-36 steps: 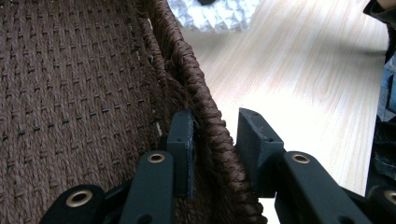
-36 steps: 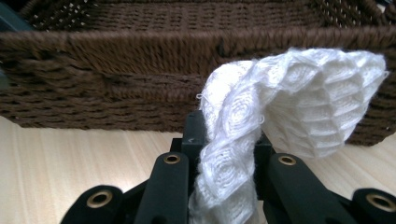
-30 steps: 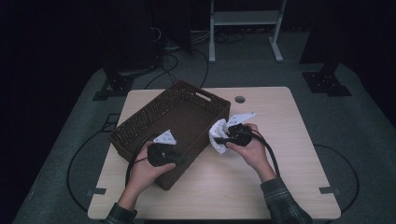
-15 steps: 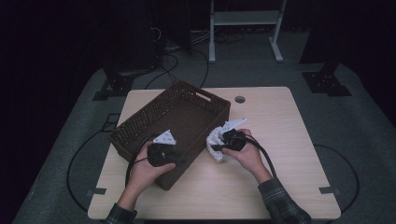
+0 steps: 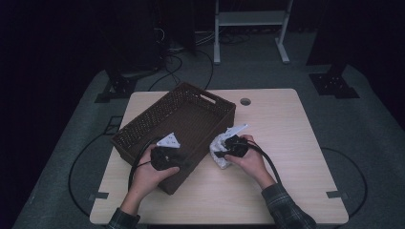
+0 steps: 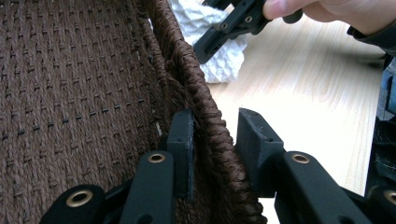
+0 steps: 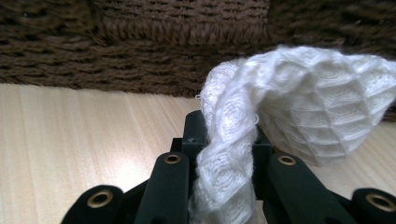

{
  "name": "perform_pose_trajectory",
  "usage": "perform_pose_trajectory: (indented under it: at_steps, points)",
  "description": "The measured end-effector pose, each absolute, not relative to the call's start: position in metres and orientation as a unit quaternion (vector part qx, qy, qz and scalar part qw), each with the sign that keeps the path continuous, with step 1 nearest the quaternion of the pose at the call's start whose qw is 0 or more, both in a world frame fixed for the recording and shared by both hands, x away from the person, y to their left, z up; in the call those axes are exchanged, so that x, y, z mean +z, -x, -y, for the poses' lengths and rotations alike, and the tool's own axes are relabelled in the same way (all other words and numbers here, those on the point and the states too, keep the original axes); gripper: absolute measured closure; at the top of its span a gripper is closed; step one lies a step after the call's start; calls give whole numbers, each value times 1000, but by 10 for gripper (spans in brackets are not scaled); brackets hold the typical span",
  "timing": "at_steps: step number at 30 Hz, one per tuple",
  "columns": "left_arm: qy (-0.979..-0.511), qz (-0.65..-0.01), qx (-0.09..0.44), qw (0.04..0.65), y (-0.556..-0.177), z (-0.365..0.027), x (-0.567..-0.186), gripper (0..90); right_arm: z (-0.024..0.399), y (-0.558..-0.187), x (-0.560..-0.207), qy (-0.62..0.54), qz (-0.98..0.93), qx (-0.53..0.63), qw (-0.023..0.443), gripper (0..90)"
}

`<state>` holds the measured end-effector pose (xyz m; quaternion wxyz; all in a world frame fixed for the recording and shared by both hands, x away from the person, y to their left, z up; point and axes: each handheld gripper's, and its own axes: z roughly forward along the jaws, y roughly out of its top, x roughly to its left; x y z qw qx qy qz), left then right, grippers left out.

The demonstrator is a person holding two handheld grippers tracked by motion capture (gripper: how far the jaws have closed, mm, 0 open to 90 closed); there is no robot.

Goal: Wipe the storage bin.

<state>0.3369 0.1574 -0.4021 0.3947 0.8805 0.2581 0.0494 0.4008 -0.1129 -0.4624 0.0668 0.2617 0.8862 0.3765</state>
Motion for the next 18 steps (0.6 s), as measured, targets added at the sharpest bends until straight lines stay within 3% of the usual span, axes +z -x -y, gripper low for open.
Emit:
perform_pose_trajectory:
  at_steps: [18]
  points:
    - [-880,-258,49,395,-337,-157,-402,669,125,-380,-425,-243,-866,429,85,757]
